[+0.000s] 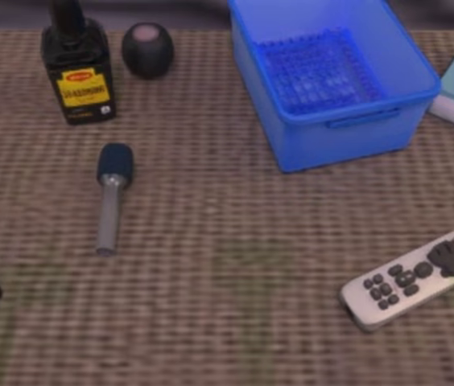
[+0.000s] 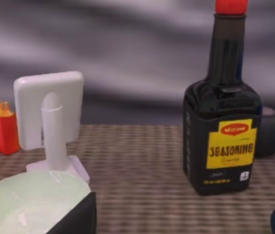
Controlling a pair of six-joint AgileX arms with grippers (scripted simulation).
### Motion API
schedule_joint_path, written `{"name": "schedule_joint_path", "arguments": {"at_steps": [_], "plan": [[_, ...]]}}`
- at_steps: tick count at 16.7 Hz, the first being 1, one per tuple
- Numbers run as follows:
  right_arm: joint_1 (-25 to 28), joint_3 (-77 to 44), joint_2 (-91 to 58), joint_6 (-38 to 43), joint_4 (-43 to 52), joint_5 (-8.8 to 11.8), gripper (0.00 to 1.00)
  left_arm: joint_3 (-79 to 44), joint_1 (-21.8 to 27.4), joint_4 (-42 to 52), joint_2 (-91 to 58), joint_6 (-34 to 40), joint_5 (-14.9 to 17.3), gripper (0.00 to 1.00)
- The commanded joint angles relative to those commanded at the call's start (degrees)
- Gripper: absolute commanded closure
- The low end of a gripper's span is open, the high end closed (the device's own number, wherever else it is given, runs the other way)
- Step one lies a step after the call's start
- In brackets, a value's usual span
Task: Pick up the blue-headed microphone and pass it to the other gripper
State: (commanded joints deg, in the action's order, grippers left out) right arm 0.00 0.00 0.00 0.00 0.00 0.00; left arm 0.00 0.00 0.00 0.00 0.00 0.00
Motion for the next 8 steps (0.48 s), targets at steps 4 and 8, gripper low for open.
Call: {"name": "schedule_joint_path", "arguments": {"at_steps": [4,8], "plan": [[0.0,0.0,0.0,0.0,0.0,0.0,0.00,-1.7,0.5,1.2,-1.8,0.4,0.0,0.00],[0.0,0.0,0.0,0.0,0.0,0.0,0.00,-11.2,3.0,7.9,-12.6,2.8,-0.4,0.00]]}}
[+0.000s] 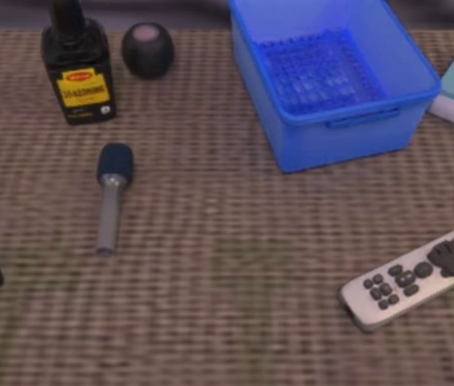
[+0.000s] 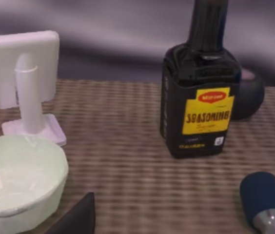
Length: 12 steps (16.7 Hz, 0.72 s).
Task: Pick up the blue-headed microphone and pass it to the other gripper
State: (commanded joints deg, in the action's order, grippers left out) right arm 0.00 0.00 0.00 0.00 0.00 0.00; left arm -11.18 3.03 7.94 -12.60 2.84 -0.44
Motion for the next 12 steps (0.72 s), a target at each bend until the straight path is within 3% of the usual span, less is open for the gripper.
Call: {"name": "schedule_joint_path", "arguments": {"at_steps": [12], "plan": [[0.0,0.0,0.0,0.0,0.0,0.0,0.00,-45.3,12.3,34.3,-65.2,11.2,-2.2,0.00]]}}
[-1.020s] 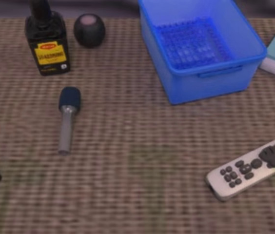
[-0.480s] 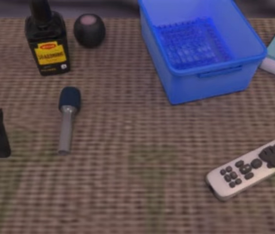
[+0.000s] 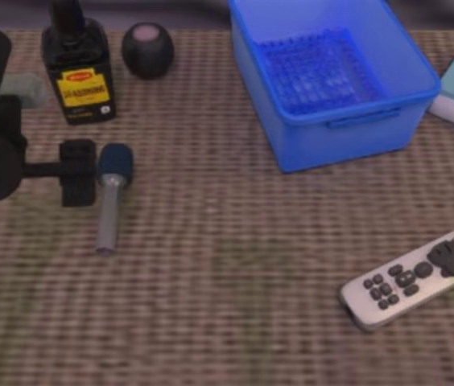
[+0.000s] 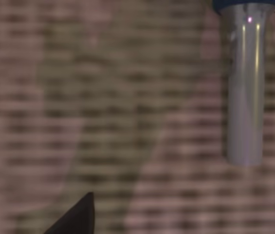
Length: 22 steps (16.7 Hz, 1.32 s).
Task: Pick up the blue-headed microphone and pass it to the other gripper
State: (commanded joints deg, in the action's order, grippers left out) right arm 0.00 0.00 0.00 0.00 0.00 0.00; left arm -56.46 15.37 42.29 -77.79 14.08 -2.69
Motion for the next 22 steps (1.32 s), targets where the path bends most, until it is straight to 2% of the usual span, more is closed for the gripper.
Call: {"name": "schedule_joint_path", "arguments": {"at_steps": [6,10,17,22], "plan": [[0.0,0.0,0.0,0.0,0.0,0.0,0.00,-17.3,4.7,12.3,-22.6,4.2,-0.7,0.00],[0.0,0.0,0.0,0.0,0.0,0.0,0.00,-22.3,6.0,15.4,-28.5,5.3,-0.9,0.00],[0.0,0.0,0.0,0.0,0.0,0.0,0.00,-21.7,5.8,14.4,-29.0,5.2,-0.8,0.00],[0.0,0.0,0.0,0.0,0.0,0.0,0.00,-16.4,5.3,3.1,-34.6,4.5,-0.8,0.00]]}}
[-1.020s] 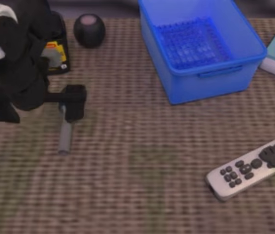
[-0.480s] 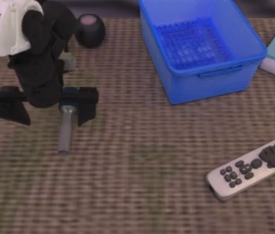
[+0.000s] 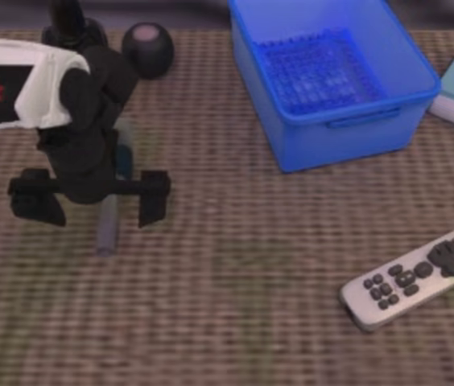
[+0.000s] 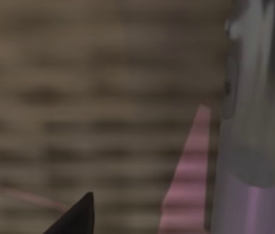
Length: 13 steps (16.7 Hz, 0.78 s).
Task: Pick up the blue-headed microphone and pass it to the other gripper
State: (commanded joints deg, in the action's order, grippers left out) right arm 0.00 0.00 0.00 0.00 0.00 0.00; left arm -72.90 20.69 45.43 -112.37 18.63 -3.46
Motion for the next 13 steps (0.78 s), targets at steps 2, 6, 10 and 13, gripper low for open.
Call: {"name": "schedule_joint_path", "arguments": {"at_steps": [2,6,10,13], "plan": [[0.0,0.0,0.0,0.0,0.0,0.0,0.00,2.3,-0.2,-5.0,-2.5,-0.3,0.0,0.00],[0.0,0.0,0.0,0.0,0.0,0.0,0.00,4.0,-0.4,-8.2,-4.5,-0.4,0.1,0.00],[0.0,0.0,0.0,0.0,0.0,0.0,0.00,4.0,-0.4,-8.2,-4.5,-0.4,0.1,0.15],[0.0,0.0,0.0,0.0,0.0,0.0,0.00,4.0,-0.4,-8.2,-4.5,-0.4,0.1,0.38]]}}
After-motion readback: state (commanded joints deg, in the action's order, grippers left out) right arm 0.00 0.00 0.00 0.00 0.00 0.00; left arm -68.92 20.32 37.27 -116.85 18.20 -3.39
